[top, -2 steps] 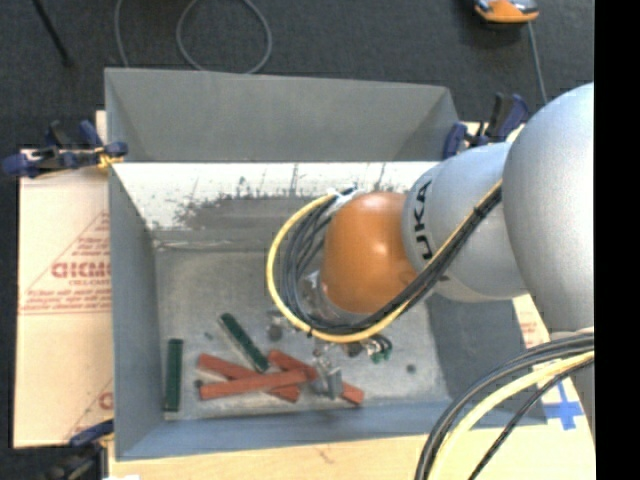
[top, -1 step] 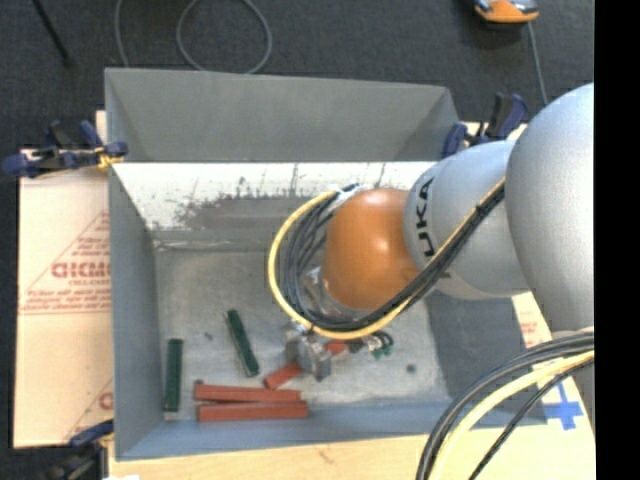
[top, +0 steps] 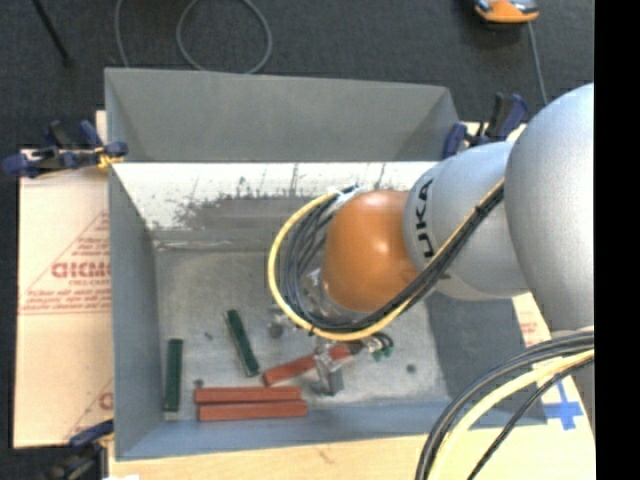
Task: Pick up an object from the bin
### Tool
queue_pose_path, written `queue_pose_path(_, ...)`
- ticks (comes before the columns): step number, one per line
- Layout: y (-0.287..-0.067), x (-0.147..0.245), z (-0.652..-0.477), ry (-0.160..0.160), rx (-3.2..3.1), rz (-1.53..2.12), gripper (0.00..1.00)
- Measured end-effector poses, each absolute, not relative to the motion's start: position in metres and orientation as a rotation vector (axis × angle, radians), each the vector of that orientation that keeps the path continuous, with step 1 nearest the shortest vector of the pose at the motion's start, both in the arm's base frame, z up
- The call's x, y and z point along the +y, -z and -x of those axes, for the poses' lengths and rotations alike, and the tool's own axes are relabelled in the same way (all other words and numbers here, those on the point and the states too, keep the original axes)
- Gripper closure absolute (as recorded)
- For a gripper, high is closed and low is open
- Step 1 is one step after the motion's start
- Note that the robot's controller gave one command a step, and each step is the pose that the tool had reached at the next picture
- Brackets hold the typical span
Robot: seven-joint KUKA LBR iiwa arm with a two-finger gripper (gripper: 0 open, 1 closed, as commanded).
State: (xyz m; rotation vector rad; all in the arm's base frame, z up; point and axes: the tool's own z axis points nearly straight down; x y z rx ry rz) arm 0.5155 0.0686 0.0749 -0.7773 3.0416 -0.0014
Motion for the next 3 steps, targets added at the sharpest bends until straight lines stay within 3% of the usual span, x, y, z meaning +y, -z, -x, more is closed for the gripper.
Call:
queue_pose_path(1, -0.075, 0.068, -0.516, 0.002, 3.041, 0.779, 1.00)
queue_pose_path(2, -0.193, 0.026, -0.542, 0.007, 3.023, 0.809, 1.00)
queue_pose_path(3, -0.281, -0.003, -0.549, 0.008, 2.767, 1.471, 1.00)
